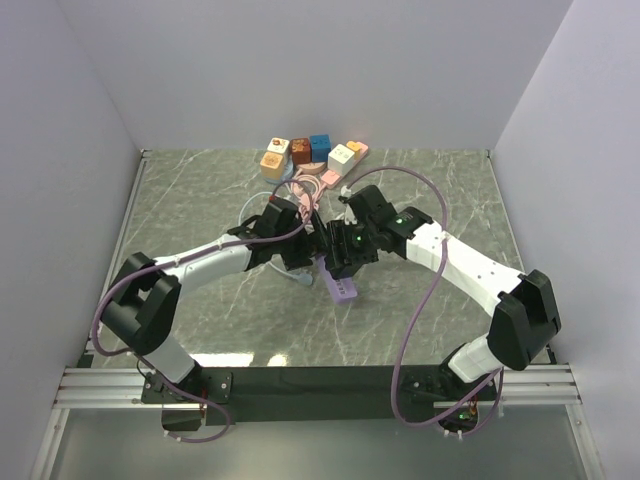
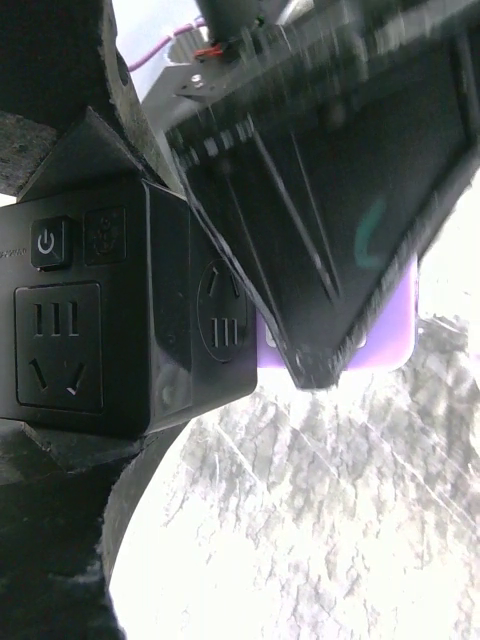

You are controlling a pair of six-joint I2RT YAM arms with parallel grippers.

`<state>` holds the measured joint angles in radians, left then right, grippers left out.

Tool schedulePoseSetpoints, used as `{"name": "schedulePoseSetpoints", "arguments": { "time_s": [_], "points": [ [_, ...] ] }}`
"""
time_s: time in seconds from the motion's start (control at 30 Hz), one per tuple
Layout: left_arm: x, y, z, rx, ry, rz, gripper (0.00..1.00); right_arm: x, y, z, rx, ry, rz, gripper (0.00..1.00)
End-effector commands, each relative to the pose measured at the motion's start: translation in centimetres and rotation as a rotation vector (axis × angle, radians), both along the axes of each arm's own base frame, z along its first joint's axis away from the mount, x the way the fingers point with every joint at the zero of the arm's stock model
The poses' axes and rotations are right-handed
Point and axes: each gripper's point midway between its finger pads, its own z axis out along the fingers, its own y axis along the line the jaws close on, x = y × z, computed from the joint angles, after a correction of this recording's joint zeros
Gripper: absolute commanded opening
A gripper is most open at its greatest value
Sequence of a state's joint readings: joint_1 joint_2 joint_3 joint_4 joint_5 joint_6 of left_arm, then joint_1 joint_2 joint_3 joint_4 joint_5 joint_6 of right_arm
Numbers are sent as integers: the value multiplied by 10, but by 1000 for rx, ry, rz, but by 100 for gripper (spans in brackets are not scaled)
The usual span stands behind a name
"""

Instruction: Pull the plug off the socket

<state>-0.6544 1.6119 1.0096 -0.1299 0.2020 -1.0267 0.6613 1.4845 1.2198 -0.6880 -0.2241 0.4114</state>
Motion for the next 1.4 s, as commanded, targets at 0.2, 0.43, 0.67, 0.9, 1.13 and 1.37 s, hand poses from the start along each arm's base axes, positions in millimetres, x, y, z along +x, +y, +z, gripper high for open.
{"name": "schedulePoseSetpoints", "arguments": {
  "time_s": [0.2,0.43,0.67,0.9,1.13,1.37],
  "points": [
    [1,-26,40,-82,-25,-23,95,27,17,33,120,-138,-66,0],
    [2,-33,31,-81,-14,-48,82,16,40,45,257,-90,-9,0],
    [0,-39,36,-108,-22,-77,49,18,46,44,286,-71,-20,5],
    [-1,-32,35,-92,-38,-85,1,17,45,43,268,-61,-1,56],
    [2,-25,39,-107,-59,-88,1,12,49,34,284,-21,10,70],
    [4,-6,24,-117,-47,-65,1,27,33,43,344,-17,-92,12]
  ]
}}
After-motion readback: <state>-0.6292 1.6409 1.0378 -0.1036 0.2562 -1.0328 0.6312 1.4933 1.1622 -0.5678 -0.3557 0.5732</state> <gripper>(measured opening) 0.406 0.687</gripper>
